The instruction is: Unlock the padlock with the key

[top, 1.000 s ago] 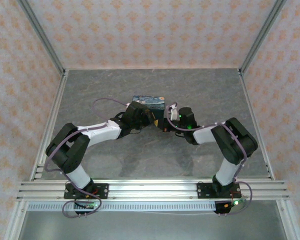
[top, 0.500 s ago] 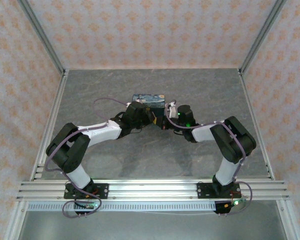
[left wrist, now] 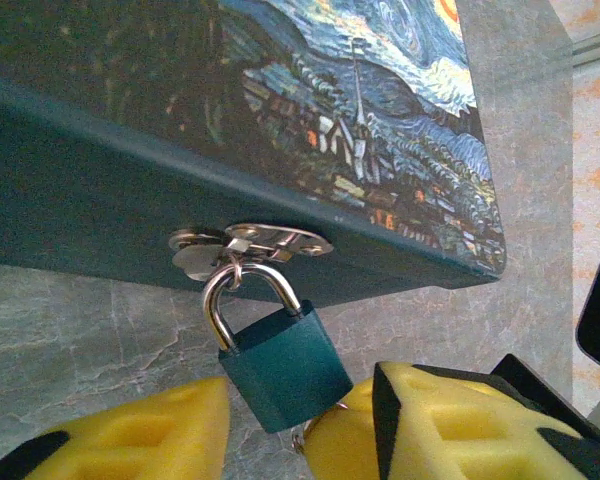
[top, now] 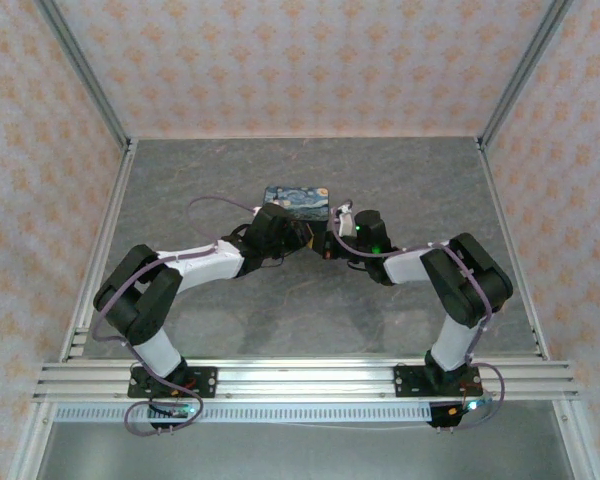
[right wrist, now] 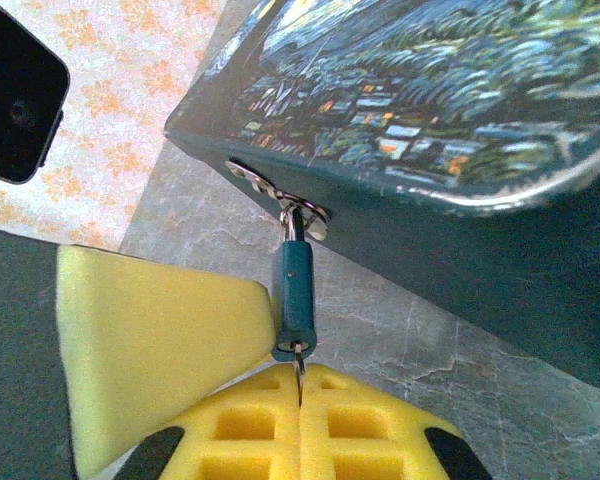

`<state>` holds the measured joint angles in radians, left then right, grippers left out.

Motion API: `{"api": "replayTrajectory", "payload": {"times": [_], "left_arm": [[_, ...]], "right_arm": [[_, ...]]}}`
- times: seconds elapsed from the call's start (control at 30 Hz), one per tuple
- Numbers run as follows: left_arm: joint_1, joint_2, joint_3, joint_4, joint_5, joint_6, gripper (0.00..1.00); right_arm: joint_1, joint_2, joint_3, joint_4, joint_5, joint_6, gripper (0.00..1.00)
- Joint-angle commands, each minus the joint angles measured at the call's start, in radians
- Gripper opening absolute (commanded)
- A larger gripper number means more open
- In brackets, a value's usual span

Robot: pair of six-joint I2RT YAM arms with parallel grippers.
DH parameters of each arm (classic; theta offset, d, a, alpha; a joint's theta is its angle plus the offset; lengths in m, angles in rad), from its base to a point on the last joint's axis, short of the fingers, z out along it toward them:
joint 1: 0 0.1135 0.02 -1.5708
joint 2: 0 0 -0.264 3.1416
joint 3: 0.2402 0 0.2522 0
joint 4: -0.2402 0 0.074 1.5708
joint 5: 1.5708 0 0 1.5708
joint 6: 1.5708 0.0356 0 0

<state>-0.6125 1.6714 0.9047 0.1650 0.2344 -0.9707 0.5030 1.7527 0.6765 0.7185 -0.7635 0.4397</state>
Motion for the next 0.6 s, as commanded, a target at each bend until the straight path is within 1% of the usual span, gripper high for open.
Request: {"api": "replayTrajectory", "payload": {"times": [0.0,0.23,0.33,0.43,0.57], "left_arm": [[-0.029,-0.047,-0.003,-0.024,0.086,0.02,0.49],[0.008,-0.114,-0.078,-0.005,0.081,-0.006,0.64],[0.031,-0.15,-0.131,0.028,0.077,-0.031,0.67],[0.054,-0.178,-0.198,0.11,0.086,-0.082,0.68],[0.09,-0.203,-0.318,0.291,0.086,-0.173,0.67]], "right_arm": [[0.009,-0.023,0.014,0.084,0.045,0.041,0.0],[0.052,-0.007,0.019,-0.006,0.06,0.083,0.0],[0.068,-0.001,0.009,-0.001,0.074,0.119,0.0],[0.081,-0.002,0.003,0.019,0.097,0.172,0.0],[0.099,-0.007,0.009,0.026,0.133,0.254,0.0]]}}
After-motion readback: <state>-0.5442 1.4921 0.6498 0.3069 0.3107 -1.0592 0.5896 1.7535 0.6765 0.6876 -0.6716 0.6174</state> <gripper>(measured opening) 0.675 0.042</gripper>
